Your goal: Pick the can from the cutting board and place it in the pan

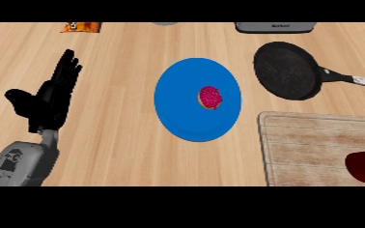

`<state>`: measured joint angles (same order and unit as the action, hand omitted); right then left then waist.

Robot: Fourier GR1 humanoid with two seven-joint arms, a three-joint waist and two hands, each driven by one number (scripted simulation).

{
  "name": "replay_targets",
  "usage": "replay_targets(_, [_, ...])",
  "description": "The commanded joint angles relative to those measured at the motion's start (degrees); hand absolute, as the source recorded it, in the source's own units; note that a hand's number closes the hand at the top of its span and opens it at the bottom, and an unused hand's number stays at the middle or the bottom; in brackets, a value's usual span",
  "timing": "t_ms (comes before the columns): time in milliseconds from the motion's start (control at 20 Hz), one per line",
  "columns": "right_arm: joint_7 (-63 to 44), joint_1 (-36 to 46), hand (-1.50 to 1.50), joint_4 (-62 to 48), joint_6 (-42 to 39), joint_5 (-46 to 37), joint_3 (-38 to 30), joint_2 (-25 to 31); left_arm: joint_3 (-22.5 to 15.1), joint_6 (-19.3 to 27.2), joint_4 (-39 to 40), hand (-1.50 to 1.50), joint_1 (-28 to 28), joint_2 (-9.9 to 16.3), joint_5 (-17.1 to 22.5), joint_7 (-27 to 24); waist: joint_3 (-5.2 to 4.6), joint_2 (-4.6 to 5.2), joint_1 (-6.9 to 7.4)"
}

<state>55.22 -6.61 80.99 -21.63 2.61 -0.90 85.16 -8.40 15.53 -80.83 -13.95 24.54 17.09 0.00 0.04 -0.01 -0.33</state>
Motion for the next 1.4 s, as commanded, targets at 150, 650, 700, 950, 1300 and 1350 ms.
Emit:
replay_targets(150, [7.22, 1.38, -1.5, -4.89, -5.24, -3.52, 1.42, -1.41, -0.01, -0.67, -2.53, 0.0, 0.86, -0.56, -1.41, 1.41, -0.01, 0.07, 0.88])
replay_targets(650, [7.17, 5.08, -1.5, -4.77, -2.39, -11.63, 10.99, -5.36, 0.83, -1.3, -0.92, 0.0, 1.42, -2.04, -3.03, -1.13, 0.0, 0.33, 1.61])
replay_targets(700, [7.95, 5.5, -1.5, -4.23, -3.13, -12.04, 10.88, -3.69, 0.65, -0.75, 0.72, 0.0, -2.12, -3.16, -2.92, 1.32, -0.01, 0.32, 0.96])
replay_targets(950, [6.54, 6.87, -1.5, -3.62, 0.08, -15.98, 13.63, -6.5, 2.54, -3.0, -0.65, 0.0, -1.02, -1.65, -2.28, 1.8, -0.02, 0.14, 1.04])
replay_targets(1300, [3.84, 9.12, -1.5, -5.31, 5.34, -25.6, 15.81, -10.77, 4.63, -5.28, 2.28, 0.0, -0.66, -2.24, -3.27, -0.36, -0.03, 0.19, 0.84])
replay_targets(1350, [-0.37, 8.64, -1.5, -1.32, 4.6, -25.7, 14.68, -9.54, 2.98, -2.54, -0.15, 0.0, 1.1, -4.2, -5.24, 0.78, -0.05, 0.0, 0.49])
